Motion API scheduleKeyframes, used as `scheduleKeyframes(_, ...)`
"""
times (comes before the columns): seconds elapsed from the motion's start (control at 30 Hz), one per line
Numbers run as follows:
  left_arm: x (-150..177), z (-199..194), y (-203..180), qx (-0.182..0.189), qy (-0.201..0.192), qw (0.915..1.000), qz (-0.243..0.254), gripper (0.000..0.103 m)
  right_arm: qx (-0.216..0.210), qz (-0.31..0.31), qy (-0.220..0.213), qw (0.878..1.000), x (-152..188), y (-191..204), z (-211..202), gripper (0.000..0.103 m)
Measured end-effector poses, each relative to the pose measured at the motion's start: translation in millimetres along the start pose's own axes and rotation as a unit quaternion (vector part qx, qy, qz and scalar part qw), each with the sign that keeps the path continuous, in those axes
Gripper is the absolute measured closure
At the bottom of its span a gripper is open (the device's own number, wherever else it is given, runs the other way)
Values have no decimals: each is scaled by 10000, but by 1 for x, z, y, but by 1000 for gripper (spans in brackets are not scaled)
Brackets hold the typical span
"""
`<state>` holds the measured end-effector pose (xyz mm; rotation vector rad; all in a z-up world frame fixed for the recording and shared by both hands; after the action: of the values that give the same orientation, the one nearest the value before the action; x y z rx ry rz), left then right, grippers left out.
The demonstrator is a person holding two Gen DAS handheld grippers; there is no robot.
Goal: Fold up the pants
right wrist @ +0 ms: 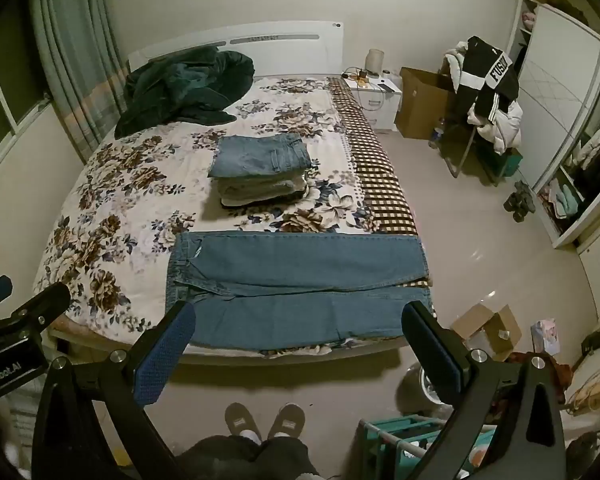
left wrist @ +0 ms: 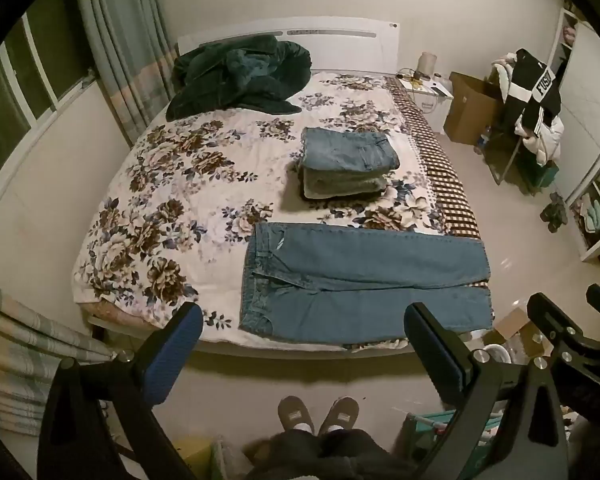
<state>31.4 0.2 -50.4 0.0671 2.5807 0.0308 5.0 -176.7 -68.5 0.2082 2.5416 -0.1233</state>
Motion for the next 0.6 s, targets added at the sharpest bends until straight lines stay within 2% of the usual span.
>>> scheduleKeyframes(0.6,-3,-5,1,-7,-1,10000,-24,0,-61,33,2,10000,0,0,-4,0)
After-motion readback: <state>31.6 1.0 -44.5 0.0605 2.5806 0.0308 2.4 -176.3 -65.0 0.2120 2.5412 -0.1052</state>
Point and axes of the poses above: each gripper's, at about its wrist camera, not at the fingertips, and z roughly the way its jaws point, y to its left, x to its underside, the point moved 6 cm from there along z, roughly the way its jaws point, and after that the axes turned 1 degree about z, right-handed, at the moved point
